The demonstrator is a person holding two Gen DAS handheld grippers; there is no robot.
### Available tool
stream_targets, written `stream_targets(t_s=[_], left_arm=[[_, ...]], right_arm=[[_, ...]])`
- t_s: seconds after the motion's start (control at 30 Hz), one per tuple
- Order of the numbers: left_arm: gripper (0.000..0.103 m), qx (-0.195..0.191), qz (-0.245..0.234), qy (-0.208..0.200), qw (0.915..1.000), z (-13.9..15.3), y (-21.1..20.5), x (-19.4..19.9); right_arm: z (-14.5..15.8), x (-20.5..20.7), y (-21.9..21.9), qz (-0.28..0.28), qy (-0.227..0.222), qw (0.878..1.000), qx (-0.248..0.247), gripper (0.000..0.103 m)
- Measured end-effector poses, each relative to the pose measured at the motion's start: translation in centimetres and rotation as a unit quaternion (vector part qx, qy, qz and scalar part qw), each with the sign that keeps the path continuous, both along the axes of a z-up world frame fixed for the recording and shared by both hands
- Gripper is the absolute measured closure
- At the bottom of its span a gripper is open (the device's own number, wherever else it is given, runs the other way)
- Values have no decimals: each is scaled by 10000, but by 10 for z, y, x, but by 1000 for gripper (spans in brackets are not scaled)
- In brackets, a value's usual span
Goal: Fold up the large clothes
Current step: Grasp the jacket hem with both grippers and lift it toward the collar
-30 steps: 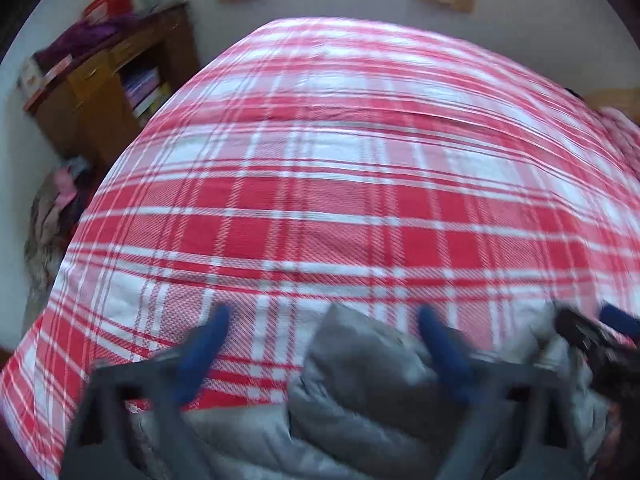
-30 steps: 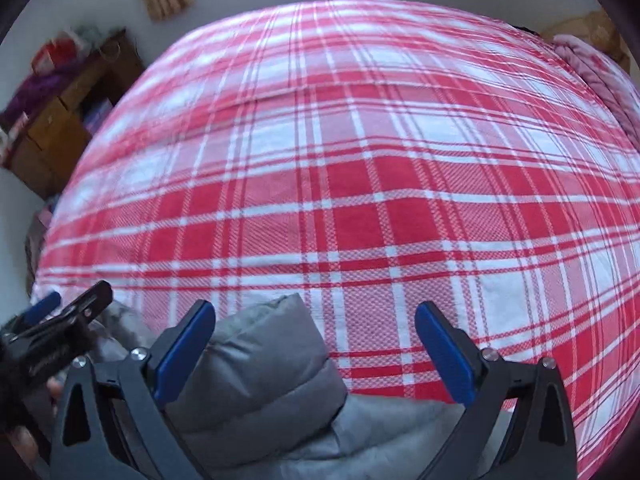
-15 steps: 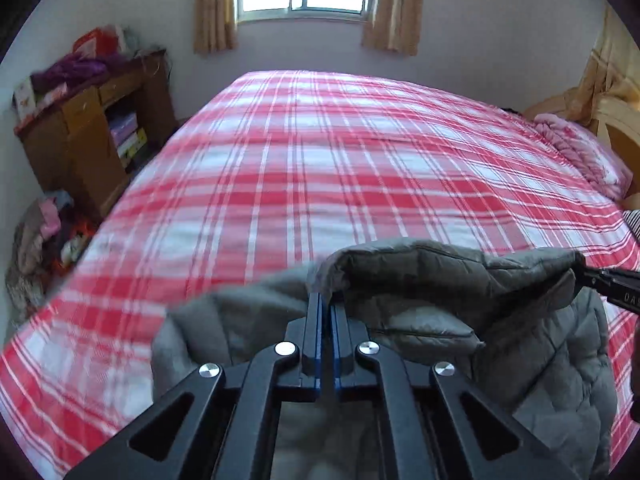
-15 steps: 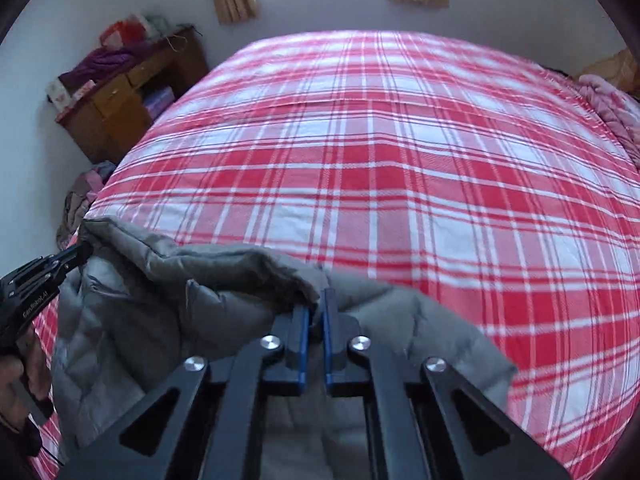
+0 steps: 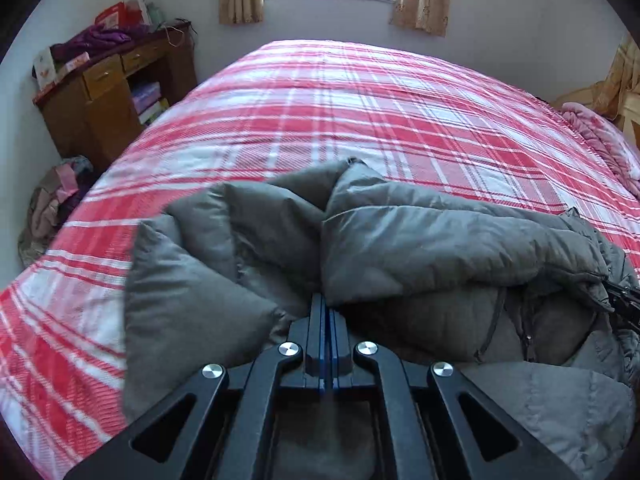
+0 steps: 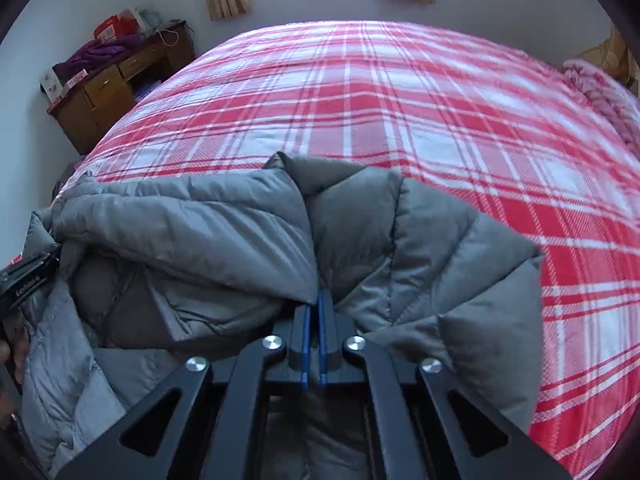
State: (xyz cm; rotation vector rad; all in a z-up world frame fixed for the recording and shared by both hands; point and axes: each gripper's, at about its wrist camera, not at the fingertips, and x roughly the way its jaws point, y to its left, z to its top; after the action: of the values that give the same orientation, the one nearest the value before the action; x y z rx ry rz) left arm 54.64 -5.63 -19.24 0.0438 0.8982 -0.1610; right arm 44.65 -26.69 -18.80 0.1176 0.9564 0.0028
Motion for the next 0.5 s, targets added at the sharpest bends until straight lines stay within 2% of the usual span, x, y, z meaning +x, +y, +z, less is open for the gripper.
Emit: stream_targets(t_s=[0.07,0.13,0.17,0.2,0.23,0.3,0.33,0.37,0.43,0.5], left_arm=[[101,85,19,-101,9999,15,5,-9],[101,161,29,-322,9993,33,13,-21],[101,171,56,-462,9988,45,18,-26],[100,158,96,-556,9983,55,22,-28],[98,129,143,-621,9979,64,24,-27],[71,40,208,-765,9968,81,22,-21],[32,4,279,-882,9957,91,18,-16],[4,-21,377,-1069,9935,97,13,-13],[2,-97,484,-1382,9892,103,-3,-7],[2,-180,252,-1143,9930,94,-27,7]], right_arm=[[6,-4,-3,27,4,10000,66,98],[13,-11,-8,7,9,10000,32,83],[18,-16,-11,11,-11,10000,-11,69],[24,-21,-14,10,-50,10000,-34,62],[30,-26,-17,-9,-85,9999,-62,62],[45,-34,-23,-116,-230,9995,-169,61],[53,-37,-25,-203,-334,9990,-221,61],[59,-36,-26,-282,-442,9984,-229,61],[78,-31,-26,-461,-761,9960,-5,61],[87,-19,-16,-486,-1009,9934,255,53]])
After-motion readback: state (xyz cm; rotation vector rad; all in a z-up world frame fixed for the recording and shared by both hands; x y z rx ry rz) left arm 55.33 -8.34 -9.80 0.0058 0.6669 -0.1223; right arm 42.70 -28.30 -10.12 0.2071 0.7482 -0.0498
